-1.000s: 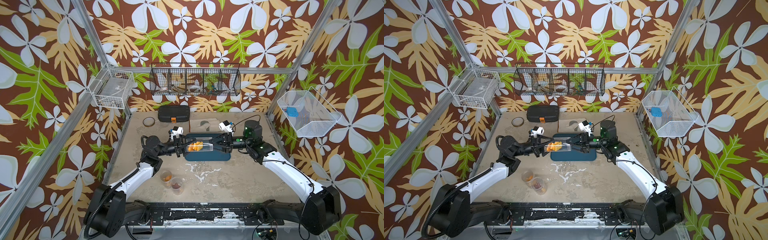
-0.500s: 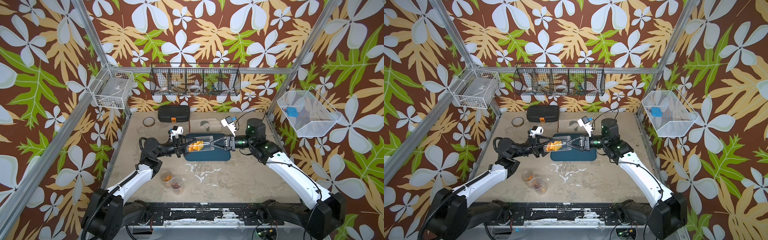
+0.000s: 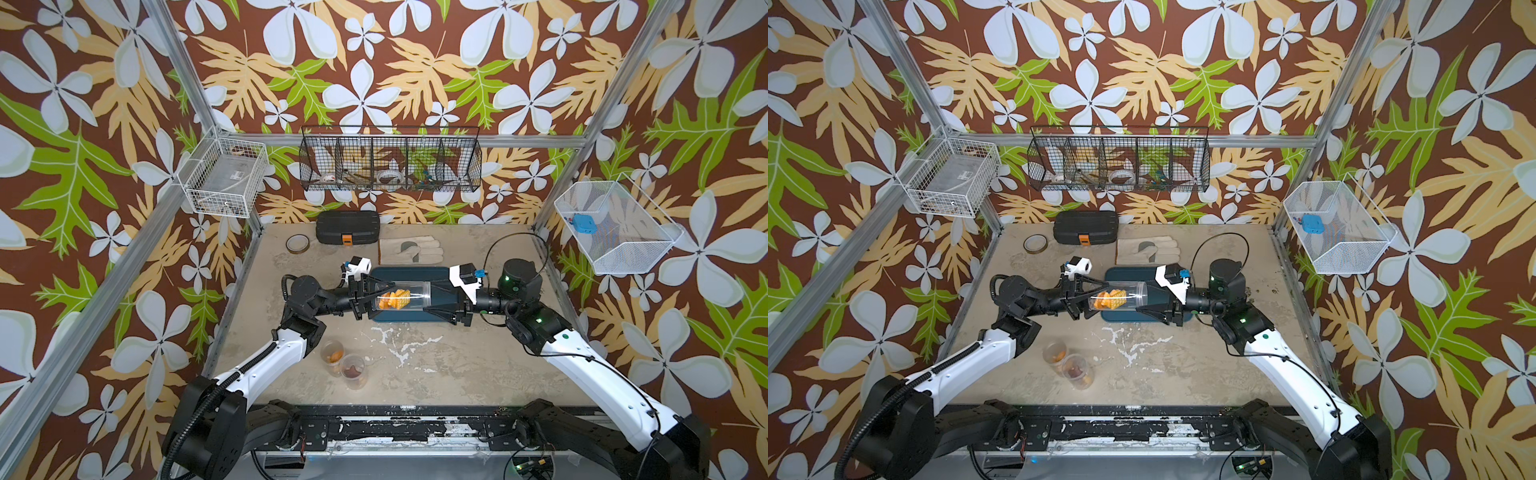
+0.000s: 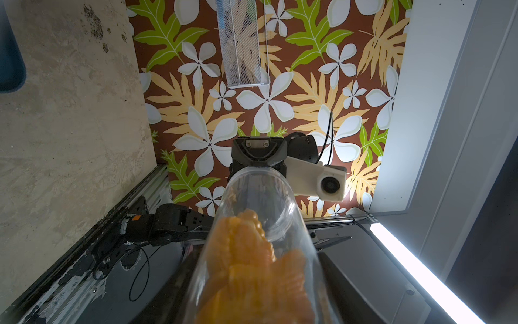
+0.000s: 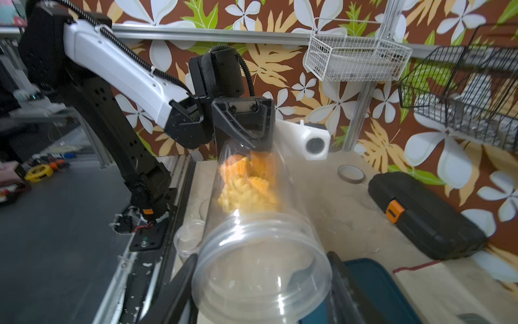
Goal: Pour the cookies out of the jar
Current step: Unscrew the lid from the jar.
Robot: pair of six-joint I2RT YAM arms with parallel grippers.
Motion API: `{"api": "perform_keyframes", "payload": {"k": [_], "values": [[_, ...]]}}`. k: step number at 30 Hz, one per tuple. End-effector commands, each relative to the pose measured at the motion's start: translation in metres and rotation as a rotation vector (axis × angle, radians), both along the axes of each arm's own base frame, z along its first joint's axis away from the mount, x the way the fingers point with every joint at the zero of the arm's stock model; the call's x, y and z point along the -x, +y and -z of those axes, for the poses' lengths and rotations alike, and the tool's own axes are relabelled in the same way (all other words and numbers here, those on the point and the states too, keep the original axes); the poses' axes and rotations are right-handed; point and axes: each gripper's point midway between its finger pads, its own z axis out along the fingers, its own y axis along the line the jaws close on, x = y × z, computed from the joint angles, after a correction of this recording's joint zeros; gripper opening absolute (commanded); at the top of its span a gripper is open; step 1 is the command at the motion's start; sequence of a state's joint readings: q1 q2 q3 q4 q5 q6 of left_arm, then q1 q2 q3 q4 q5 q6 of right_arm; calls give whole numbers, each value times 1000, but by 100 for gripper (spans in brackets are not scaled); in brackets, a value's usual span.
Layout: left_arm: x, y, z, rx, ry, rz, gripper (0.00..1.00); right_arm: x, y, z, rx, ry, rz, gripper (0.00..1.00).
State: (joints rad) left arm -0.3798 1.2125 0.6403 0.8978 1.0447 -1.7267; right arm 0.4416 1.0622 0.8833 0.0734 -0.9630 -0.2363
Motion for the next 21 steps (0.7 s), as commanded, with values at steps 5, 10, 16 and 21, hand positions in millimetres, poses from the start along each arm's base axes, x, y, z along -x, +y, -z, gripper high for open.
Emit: {"api": "perform_keyframes", "payload": {"k": [5, 10, 16, 21], "values": [[-6, 2, 14, -25, 102, -20, 48, -18, -3, -7, 154, -564, 92, 35], [-7, 2, 19, -37, 111, -23, 48, -26, -8, -6, 253, -736, 152, 32], [-9, 1, 23, -49, 116, -26, 48, -28, -12, 2, 371, -901, 225, 32], [-13, 2, 27, -57, 123, -35, 48, -29, -24, 6, 422, -992, 307, 31]]}}
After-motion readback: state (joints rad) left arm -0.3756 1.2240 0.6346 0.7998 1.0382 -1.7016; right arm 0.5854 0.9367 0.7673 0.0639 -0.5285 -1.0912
